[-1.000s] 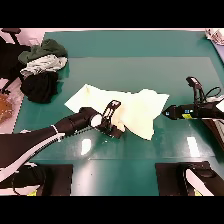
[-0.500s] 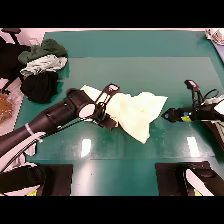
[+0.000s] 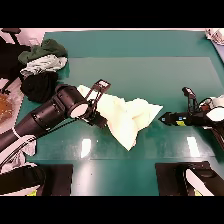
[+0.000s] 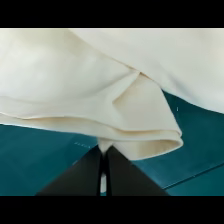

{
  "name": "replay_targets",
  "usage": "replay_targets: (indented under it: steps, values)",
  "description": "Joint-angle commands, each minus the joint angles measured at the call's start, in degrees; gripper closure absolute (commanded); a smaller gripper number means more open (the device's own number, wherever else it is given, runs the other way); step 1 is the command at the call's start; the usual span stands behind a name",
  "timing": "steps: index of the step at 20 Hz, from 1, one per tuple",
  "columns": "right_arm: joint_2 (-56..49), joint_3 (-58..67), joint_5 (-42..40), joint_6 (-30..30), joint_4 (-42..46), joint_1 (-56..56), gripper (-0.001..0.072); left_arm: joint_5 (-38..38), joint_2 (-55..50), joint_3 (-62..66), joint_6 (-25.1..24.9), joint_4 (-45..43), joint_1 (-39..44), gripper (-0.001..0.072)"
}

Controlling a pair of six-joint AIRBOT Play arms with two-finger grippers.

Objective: Fold the shirts.

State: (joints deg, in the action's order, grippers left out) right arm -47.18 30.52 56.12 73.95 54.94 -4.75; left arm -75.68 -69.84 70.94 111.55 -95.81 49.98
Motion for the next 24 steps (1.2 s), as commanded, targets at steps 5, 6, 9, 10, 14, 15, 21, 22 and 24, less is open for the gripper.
replay_targets:
  steps: [5,6,9,10,14,15,21,22,24]
  values:
    - [-7.8,3.9,-5.1,-0.6,-6.3,13.8,0.033,-0.3,0.2,0.1,0.9,0.0,0.0,0.0681]
    - [-10.0,4.9,-4.7,-0.6,-5.9,15.9,0.0329,-0.3,0.2,0.1,0.9,0.0,0.0,0.0681]
    - [-15.8,7.0,-2.5,-0.7,-5.2,19.9,0.0279,-0.9,0.2,0.1,0.9,-0.1,0.0,0.0681]
    - [-17.1,7.4,-0.3,-1.3,-5.3,20.0,0.0169,-1.1,0.2,0.1,0.9,-0.2,0.0,0.0681]
    - [-19.2,7.2,3.8,-2.7,-6.3,20.0,0.0135,-1.0,0.2,0.1,0.9,-0.5,0.0,0.0681]
    - [-19.1,7.2,3.7,-3.0,-8.6,20.0,0.0134,-1.0,0.2,0.1,0.9,-0.5,0.0,0.0681]
    - [-19.3,7.2,-1.1,-3.7,-16.3,25.9,0.0135,0.2,0.1,0.1,0.9,-0.5,0.0,0.0681]
    - [-19.7,7.2,-1.7,-3.7,-16.2,27.5,0.0135,0.2,0.1,0.1,0.9,-0.5,0.0,0.0681]
    - [-20.9,7.3,-1.0,-3.7,-14.7,29.1,0.0134,0.1,0.1,0.1,0.9,-0.5,0.0,0.0681]
